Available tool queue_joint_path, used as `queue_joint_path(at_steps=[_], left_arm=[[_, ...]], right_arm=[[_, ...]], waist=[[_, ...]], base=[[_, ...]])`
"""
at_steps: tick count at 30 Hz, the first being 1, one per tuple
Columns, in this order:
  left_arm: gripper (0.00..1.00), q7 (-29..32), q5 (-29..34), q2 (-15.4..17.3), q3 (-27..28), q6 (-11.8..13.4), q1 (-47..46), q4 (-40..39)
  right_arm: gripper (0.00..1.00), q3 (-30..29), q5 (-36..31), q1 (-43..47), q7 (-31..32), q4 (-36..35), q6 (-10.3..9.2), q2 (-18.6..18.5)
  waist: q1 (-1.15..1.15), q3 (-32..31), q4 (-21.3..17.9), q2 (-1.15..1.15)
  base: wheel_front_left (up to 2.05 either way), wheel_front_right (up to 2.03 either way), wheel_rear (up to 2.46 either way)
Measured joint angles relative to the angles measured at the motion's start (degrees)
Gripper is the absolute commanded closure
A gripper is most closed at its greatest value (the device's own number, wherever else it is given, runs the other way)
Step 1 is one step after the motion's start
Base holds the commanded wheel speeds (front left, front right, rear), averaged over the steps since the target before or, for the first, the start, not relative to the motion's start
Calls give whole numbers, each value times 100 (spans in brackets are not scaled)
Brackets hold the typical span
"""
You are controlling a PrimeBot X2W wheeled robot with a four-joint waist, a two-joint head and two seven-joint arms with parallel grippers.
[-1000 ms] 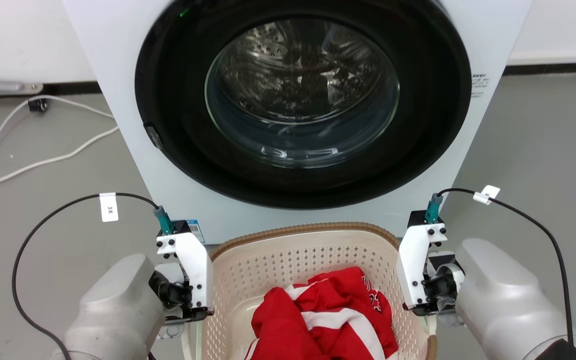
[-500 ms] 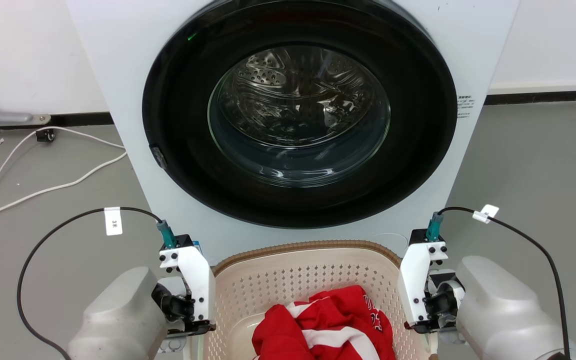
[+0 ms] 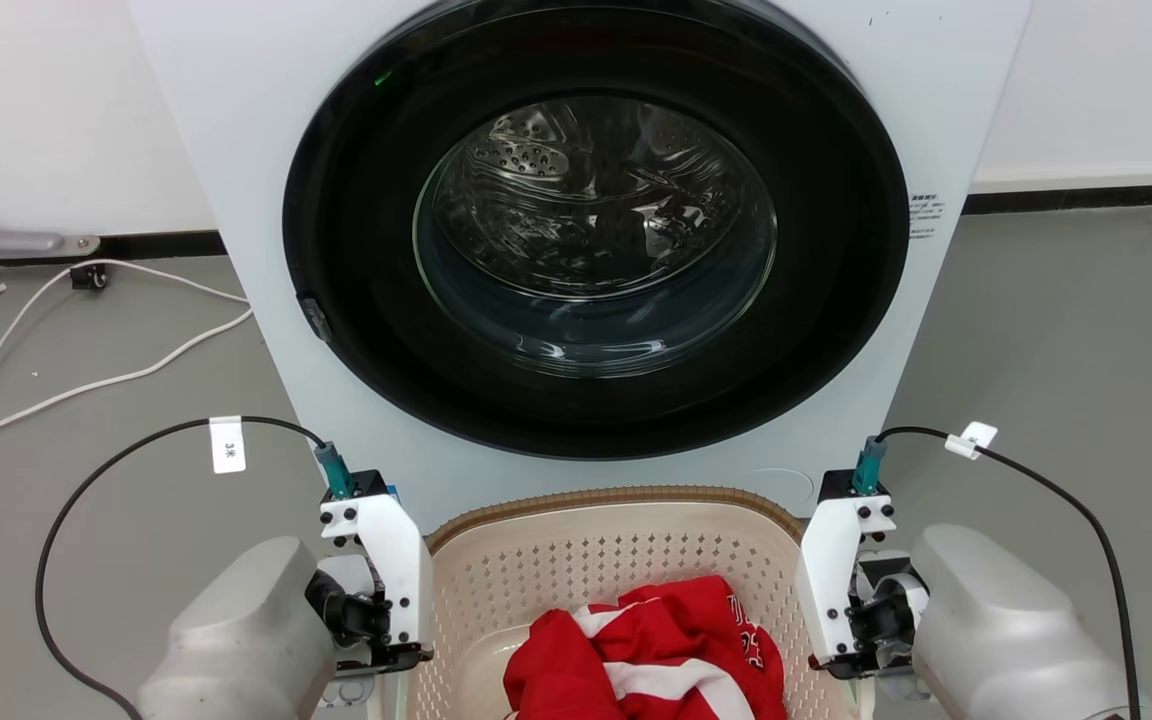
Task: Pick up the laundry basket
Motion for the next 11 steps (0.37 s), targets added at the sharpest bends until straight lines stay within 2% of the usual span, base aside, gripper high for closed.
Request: queue_joint_path(at_steps=[11], left_arm=[[100,-55,-66,15,-68,1,39,-35]], right_arm=[[100,115,108,23,-13,19,0,-5]], waist=[[0,28,5,0]], base=[[0,0,0]])
